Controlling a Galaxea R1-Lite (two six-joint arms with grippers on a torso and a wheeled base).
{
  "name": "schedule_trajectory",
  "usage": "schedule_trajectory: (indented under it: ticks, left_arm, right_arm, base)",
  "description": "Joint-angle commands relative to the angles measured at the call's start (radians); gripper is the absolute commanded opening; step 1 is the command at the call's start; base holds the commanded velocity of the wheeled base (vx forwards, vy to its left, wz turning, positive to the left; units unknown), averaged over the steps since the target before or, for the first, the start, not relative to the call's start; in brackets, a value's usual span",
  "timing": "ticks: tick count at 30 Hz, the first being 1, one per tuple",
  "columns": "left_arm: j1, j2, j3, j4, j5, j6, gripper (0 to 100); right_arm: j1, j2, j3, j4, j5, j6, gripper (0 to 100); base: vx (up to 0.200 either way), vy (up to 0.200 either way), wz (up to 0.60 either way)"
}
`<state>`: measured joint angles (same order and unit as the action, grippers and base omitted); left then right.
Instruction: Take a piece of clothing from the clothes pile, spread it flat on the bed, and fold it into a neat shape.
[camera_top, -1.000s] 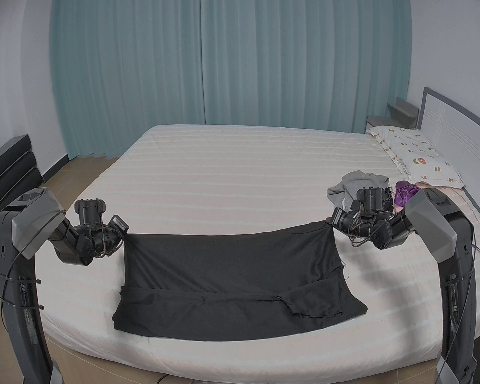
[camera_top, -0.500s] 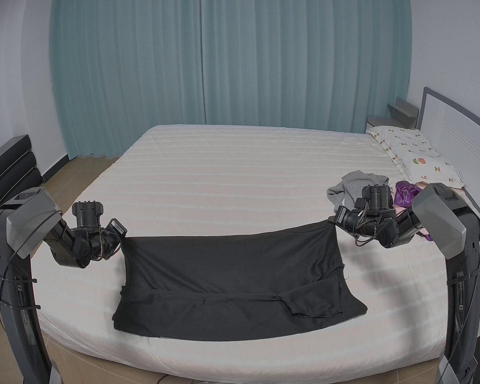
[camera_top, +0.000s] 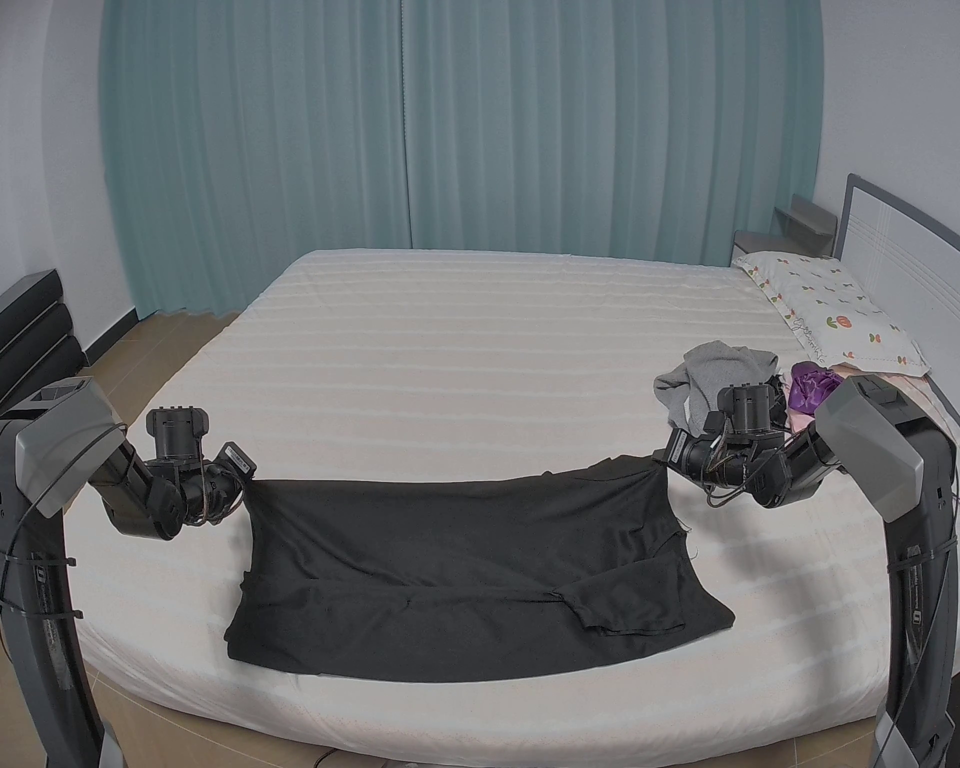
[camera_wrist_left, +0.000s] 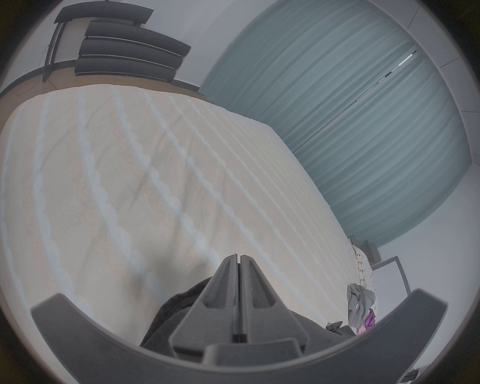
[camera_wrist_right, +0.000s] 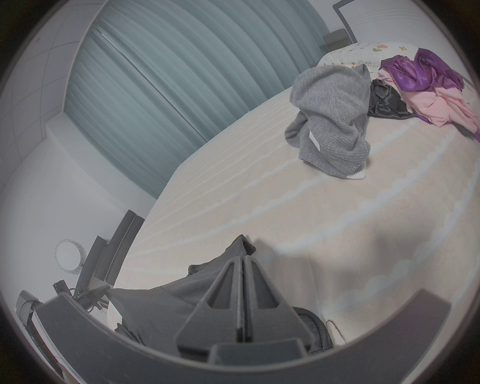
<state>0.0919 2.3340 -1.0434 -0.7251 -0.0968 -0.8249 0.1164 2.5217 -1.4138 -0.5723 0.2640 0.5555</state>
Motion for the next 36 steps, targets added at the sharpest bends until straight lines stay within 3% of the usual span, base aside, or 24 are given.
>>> schedule_trajectory:
  ticks: [1, 14, 22, 36]
  left_arm:
    - [-0.001, -0.016, 0.031, -0.002, 0.0, 0.0, 0]
    - [0.002, -0.133, 0.223, -0.096, -0.043, 0.001, 0]
    - [0.003, -0.151, 0.37, -0.183, -0.044, 0.023, 0]
    - [0.005, -0.119, 0.534, -0.275, -0.075, 0.11, 0]
  right_arm:
    - [0.003, -0.031, 0.036, -0.001, 0.004, 0.0, 0]
    - [-0.023, -0.159, 0.245, -0.08, 0.058, 0.006, 0]
    - [-0.035, -0.164, 0.437, -0.241, 0.072, -0.003, 0]
    - [-0.044, -0.135, 0.578, -0.288, 0.084, -0.117, 0]
  base:
    - [0.0, 0.0, 0.0]
    - [0.0, 0.0, 0.0]
    - [0.0, 0.0, 0.0]
    - [0.0, 0.0, 0.0]
